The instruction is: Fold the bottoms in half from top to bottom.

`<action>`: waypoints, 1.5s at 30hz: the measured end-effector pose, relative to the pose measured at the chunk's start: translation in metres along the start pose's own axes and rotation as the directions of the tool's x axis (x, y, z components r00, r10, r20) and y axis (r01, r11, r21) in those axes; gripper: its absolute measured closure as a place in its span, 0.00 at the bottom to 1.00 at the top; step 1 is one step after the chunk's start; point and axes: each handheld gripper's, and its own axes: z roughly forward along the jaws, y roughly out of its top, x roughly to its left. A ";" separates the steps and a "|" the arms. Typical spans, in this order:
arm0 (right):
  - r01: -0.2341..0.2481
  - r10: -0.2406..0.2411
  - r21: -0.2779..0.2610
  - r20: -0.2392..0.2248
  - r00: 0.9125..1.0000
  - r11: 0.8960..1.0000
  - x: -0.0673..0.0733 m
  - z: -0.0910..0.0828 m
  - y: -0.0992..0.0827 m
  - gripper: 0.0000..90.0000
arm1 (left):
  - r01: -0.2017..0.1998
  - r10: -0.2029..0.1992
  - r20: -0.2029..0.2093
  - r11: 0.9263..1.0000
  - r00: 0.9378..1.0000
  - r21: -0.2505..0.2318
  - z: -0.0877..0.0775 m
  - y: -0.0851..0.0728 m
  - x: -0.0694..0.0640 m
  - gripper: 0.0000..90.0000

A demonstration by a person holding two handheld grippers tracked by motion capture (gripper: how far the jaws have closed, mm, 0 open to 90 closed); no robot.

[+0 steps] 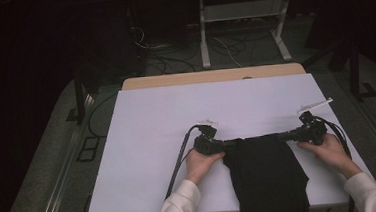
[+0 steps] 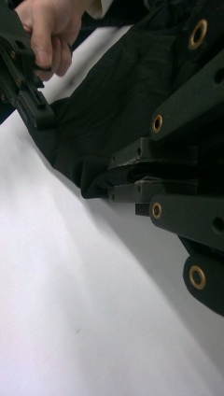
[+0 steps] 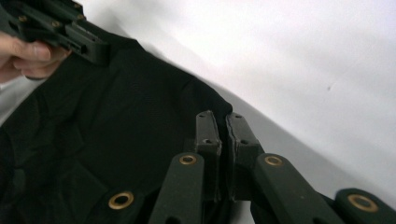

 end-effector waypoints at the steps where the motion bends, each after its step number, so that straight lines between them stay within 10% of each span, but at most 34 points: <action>1: -0.002 0.002 -0.006 0.007 1.000 1.000 0.001 0.000 0.001 0.93 | -0.008 0.008 -0.008 1.000 1.000 -0.008 -0.003 0.001 0.000 0.93; 11: 0.013 -0.013 -0.007 0.049 0.999 1.000 0.012 0.015 0.023 0.94 | -0.100 0.099 -0.101 0.995 0.990 -0.006 -0.028 0.014 -0.008 0.94; 21: 0.023 -0.021 -0.053 0.043 0.999 0.998 0.027 0.029 0.050 0.94 | -0.107 0.101 -0.153 0.994 0.983 -0.031 -0.060 0.024 0.005 0.94; 29: 0.018 -0.015 -0.074 0.049 0.999 0.997 0.035 0.047 0.070 0.94 | -0.165 0.164 -0.202 0.986 0.966 0.014 -0.079 0.044 0.016 0.94; 45: 0.007 0.001 -0.103 0.085 0.996 0.995 0.033 0.060 0.103 0.94 | -0.153 0.138 -0.251 0.987 0.958 -0.039 -0.089 0.068 0.046 0.93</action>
